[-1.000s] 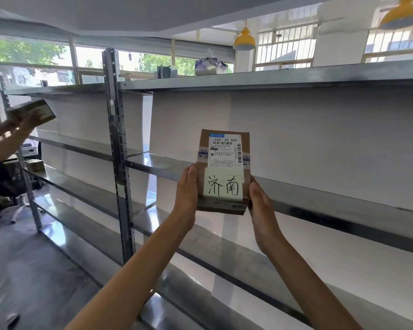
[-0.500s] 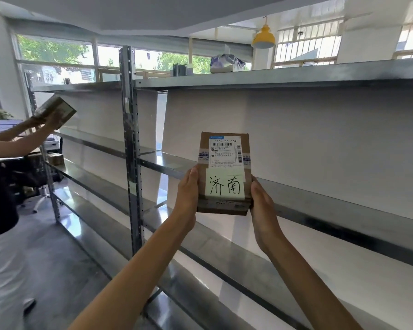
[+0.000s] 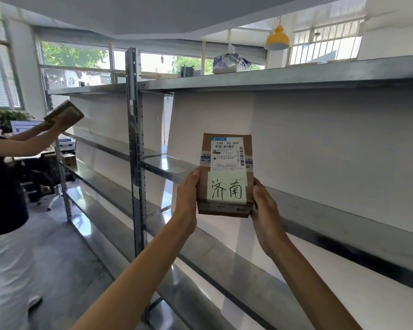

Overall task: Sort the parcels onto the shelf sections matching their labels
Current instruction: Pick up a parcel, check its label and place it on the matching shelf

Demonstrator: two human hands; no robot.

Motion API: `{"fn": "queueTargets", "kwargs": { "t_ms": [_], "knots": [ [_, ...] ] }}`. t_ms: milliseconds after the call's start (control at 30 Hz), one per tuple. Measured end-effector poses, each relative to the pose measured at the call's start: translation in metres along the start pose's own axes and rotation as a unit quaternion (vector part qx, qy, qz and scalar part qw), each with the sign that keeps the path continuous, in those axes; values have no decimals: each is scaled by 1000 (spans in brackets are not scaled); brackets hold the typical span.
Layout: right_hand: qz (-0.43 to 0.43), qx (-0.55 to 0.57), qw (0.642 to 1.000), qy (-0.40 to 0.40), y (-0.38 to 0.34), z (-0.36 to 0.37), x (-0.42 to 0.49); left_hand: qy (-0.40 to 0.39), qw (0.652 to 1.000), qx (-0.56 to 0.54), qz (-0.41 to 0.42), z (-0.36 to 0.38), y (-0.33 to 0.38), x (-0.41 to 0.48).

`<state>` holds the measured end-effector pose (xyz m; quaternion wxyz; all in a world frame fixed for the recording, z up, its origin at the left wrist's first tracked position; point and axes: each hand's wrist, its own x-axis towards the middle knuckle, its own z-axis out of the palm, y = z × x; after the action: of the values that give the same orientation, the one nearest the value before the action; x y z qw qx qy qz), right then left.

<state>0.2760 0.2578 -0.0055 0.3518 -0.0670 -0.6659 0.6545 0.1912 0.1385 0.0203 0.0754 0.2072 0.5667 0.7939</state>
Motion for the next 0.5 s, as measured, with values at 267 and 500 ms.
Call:
{"fn": "queueTargets", "kwargs": {
  "t_ms": [267, 500],
  "knots": [
    [-12, -5, 1000, -14, 15, 17, 26, -9, 1000, 5, 20, -15, -5, 34],
    [-15, 5, 1000, 6, 22, 49, 53, -17, 1000, -11, -7, -35, -2, 72]
  ]
}}
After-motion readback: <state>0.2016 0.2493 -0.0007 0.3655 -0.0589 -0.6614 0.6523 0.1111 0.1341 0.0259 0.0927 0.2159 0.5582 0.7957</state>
